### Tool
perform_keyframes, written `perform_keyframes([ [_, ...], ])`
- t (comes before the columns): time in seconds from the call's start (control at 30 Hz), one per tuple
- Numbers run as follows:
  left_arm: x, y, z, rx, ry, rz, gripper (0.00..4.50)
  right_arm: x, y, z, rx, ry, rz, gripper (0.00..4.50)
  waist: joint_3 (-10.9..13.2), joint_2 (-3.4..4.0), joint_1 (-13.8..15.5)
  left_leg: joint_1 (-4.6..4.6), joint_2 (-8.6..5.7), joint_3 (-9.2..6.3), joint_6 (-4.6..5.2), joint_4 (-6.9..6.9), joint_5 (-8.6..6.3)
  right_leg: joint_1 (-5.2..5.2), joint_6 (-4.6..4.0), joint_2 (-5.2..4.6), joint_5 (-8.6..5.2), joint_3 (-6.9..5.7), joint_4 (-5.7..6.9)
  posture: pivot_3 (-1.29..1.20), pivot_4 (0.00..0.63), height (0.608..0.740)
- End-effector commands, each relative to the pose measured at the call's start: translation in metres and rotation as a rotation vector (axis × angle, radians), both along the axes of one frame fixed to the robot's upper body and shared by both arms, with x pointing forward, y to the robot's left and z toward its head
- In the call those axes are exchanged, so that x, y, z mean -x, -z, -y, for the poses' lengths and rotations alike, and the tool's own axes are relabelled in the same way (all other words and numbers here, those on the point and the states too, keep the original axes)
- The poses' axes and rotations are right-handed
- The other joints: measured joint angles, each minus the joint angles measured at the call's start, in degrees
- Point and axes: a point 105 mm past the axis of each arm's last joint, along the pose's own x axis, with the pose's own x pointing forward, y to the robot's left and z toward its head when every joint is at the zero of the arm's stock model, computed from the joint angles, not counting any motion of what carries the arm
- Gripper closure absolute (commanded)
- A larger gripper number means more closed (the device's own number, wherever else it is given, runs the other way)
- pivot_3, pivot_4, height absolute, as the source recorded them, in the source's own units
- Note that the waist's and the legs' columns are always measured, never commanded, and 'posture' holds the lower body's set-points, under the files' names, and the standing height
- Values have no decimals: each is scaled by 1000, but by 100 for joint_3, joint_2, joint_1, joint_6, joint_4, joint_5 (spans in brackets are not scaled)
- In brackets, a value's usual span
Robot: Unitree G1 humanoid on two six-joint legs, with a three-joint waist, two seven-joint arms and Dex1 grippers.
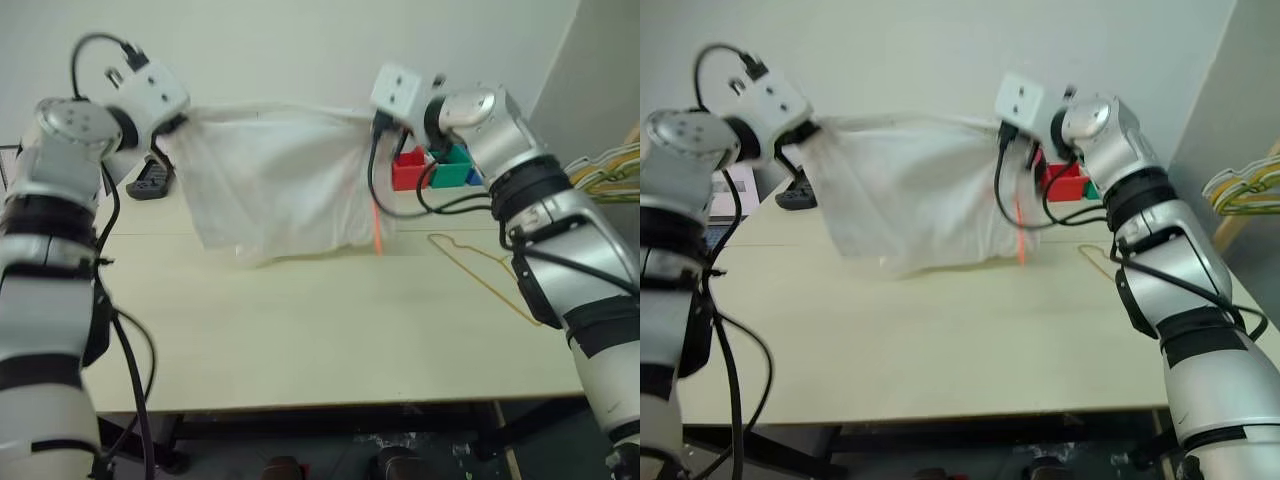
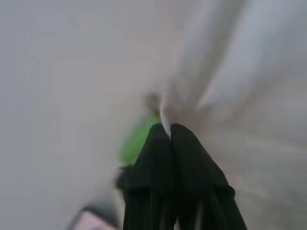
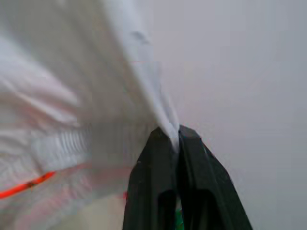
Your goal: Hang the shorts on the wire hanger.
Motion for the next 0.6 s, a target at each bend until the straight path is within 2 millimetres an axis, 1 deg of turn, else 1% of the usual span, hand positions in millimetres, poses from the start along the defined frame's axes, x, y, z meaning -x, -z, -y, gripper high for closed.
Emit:
perform_keyframes([
  [0.03, 24, -47, -51, 7, -244, 243, 4489, -4, -25, 46, -119, 160, 157, 4500, -1, 0, -34, -17, 0, 0, -11, 3, -6, -19, 1, 0, 0, 1, 3, 75, 0, 740],
  [0.07, 28, -59, -50, -30, -255, 300, 4489, -2, -28, 41, -136, 133, 171, 4500, -1, 0, -55, -64, 0, 1, -18, 4, -11, -59, 8, -1, -3, 1, 4, 78, 0, 740],
  [0.1, 30, -64, -48, -47, -249, 321, 4489, -1, -26, 35, -133, 104, 168, 4500, -1, -1, -82, -105, 0, -1, -31, 5, -13, -93, 15, -5, -6, -4, 2, 78, 0, 740],
  [0.13, 30, -62, -47, -53, -235, 314, 4489, -2, -16, 28, -121, 66, 135, 4500, 0, 0, -99, -142, -1, 1, -57, 3, -3, -132, 19, -12, -8, -7, 1, 79, 0, 740],
  [0.2, 23, -41, -46, -54, -186, 229, 4489, -4, 13, 16, -92, -13, 25, 4500, -2, 2, -125, -189, -6, 2, -67, -5, -2, -174, 27, -31, -12, -18, 2, 81, 0, 740],
  [0.23, 21, -31, -46, -55, -164, 188, 4489, -5, 28, 12, -84, -43, -31, 4500, -5, 5, -137, -196, -6, 3, -79, -8, -9, -180, 32, -34, -15, -20, -4, 81, 0, 740],
  [0.27, 17, -16, -44, -63, -132, 121, 4489, -6, 43, 10, -72, -67, -85, 4500, -5, 6, -142, -192, -6, 5, -89, -6, -15, -174, 36, -34, -18, -19, -7, 86, 0, 740],
  [0.33, 12, 36, -37, -80, -18, -134, 4489, -2, 78, 4, -17, -139, -206, 4500, -6, 8, -142, -188, -12, 5, -91, -1, -17, -160, 38, -34, -19, -22, -10, 92, 0, 740],
  [0.4, 18, 79, -31, -107, 91, -346, 4489, 4, 105, 1, 52, -201, -309, 4500, -5, 9, -138, -169, -18, 4, -95, 7, -14, -137, 39, -34, -20, -22, -15, 96, 0, 740],
  [0.43, 24, 95, -29, -105, 142, -432, 4489, 9, 117, 0, 85, -235, -357, 4500, -4, 9, -145, -169, -20, 1, -96, 9, -13, -137, 41, -34, -18, -22, -9, 96, 0, 740],
  [0.47, 34, 112, -26, -100, 197, -531, 4489, 14, 129, 0, 117, -269, -410, 4500, -2, 9, -148, -162, -21, -1, -102, 16, -9, -134, 42, -33, -16, -21, 3, 99, 3, 740],
  [0.5, 52, 135, -22, -115, 279, -667, 4489, 24, 145, 2, 172, -318, -491, 4500, -1, 11, -160, -164, -20, -12, -120, 15, 3, -135, 42, -30, -8, -27, 4, 99, 3, 740],
  [0.53, 69, 152, -18, -122, 340, -774, 4489, 34, 159, 4, 227, -359, -561, 4500, -1, 11, -218, -164, -17, -17, -124, 14, 8, -135, 43, -26, -1, -28, 4, 99, 3, 740],
  [0.57, 82, 162, -15, -125, 378, -841, 4489, 42, 168, 6, 263, -384, -607, 4500, -1, 11, -232, -158, -13, -28, -124, 20, 8, -127, 44, -24, -1, -31, 19, 99, 3, 740],
  [0.6, 92, 168, -13, -119, 394, -883, 4489, 51, 175, 7, 291, -408, -641, 4500, -1, 12, -236, -155, -11, -37, -123, 21, 8, -120, 44, -25, -1, -38, 16, 99, 4, 740],
])
